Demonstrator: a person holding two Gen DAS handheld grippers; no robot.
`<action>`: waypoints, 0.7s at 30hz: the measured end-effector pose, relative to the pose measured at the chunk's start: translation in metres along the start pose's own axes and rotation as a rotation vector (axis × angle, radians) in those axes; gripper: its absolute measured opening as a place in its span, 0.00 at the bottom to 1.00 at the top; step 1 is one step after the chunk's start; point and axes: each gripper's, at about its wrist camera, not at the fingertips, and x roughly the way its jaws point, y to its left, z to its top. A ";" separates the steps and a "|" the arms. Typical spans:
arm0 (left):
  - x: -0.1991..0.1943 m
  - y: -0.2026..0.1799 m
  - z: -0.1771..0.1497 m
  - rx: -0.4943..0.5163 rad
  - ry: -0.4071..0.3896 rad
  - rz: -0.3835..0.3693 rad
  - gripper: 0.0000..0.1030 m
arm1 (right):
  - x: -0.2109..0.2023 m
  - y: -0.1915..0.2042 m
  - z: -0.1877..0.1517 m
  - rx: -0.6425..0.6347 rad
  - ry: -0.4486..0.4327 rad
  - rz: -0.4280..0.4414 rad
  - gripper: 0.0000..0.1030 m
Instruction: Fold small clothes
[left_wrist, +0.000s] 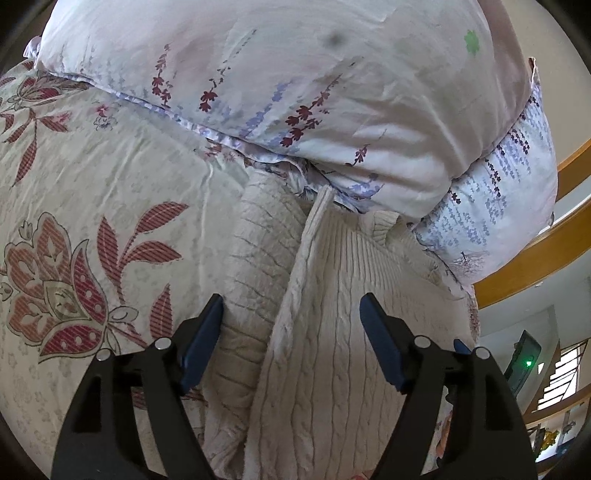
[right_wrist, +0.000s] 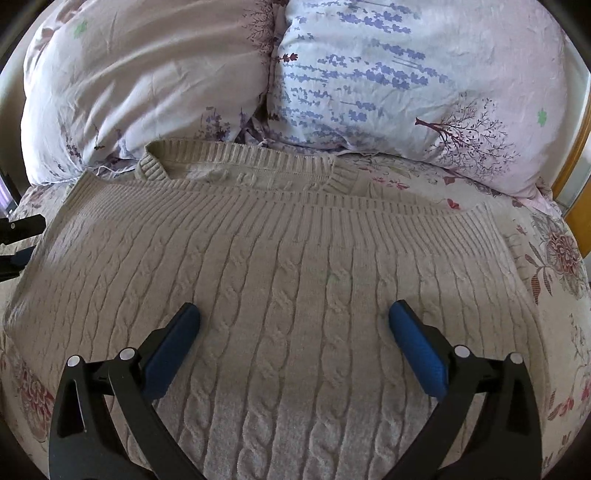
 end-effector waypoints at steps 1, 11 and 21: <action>0.000 -0.001 0.000 0.002 0.000 0.001 0.71 | 0.000 0.000 0.000 0.001 0.000 0.000 0.99; 0.002 0.001 -0.003 -0.021 0.011 -0.022 0.49 | 0.000 0.000 0.000 -0.001 -0.007 0.001 0.99; 0.003 0.009 -0.007 -0.068 0.013 -0.055 0.21 | 0.000 0.000 -0.001 -0.003 -0.007 0.003 0.99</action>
